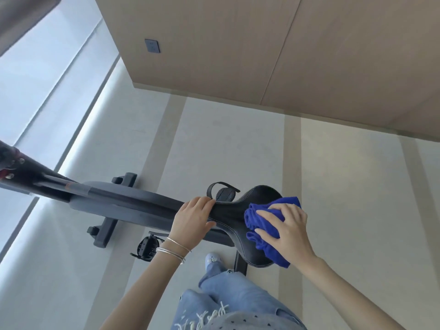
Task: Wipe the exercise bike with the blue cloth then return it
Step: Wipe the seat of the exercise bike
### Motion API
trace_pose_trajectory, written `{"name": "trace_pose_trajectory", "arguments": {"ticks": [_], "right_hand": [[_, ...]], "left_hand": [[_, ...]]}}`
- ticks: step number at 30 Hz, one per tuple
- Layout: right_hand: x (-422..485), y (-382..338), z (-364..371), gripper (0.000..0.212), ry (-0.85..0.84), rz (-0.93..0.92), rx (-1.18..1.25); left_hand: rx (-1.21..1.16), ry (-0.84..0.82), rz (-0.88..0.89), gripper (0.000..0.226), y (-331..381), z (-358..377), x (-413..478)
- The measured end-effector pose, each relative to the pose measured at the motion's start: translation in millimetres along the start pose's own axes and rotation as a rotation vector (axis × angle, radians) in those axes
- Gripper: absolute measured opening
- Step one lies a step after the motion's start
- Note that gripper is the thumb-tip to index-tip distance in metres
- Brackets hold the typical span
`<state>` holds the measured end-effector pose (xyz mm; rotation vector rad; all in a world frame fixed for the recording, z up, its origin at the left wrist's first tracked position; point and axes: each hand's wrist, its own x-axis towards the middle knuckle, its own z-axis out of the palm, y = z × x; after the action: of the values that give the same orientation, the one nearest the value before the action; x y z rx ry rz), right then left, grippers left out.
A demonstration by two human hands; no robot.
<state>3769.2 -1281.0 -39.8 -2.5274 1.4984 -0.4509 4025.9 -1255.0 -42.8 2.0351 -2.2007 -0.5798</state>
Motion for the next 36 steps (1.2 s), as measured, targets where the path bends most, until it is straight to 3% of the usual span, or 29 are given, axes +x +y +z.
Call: {"name": "trace_pose_trajectory", "arguments": {"ticks": [3, 9, 16, 27, 32, 36], "right_hand": [[-11.0, -2.8, 3.7, 0.046, -0.024, 0.051, -0.017], [41.6, -9.4, 18.6, 0.026, 0.046, 0.179, -0.056], [117.4, -0.5, 29.2, 0.038, -0.242, 0.358, -0.008], [-26.2, -44.1, 27.8, 0.027, 0.278, 0.281, -0.107], [-35.4, -52.5, 32.6, 0.024, 0.285, 0.236, -0.167], [18.2, -50.0, 24.1, 0.026, 0.142, 0.293, -0.243]], "left_hand": [[-0.001, -0.013, 0.003, 0.056, 5.8, 2.9, 4.5], [-0.021, -0.003, -0.025, 0.055, 10.3, 0.0, 6.6], [-0.018, -0.001, -0.042, 0.054, 10.9, 2.0, 3.8], [-0.067, 0.033, 0.006, 0.052, 5.2, 5.9, -1.0], [-0.079, 0.009, 0.015, 0.053, 1.1, 4.8, 0.4], [-0.06, -0.044, 0.046, 0.053, -5.1, 1.3, 2.6]]}}
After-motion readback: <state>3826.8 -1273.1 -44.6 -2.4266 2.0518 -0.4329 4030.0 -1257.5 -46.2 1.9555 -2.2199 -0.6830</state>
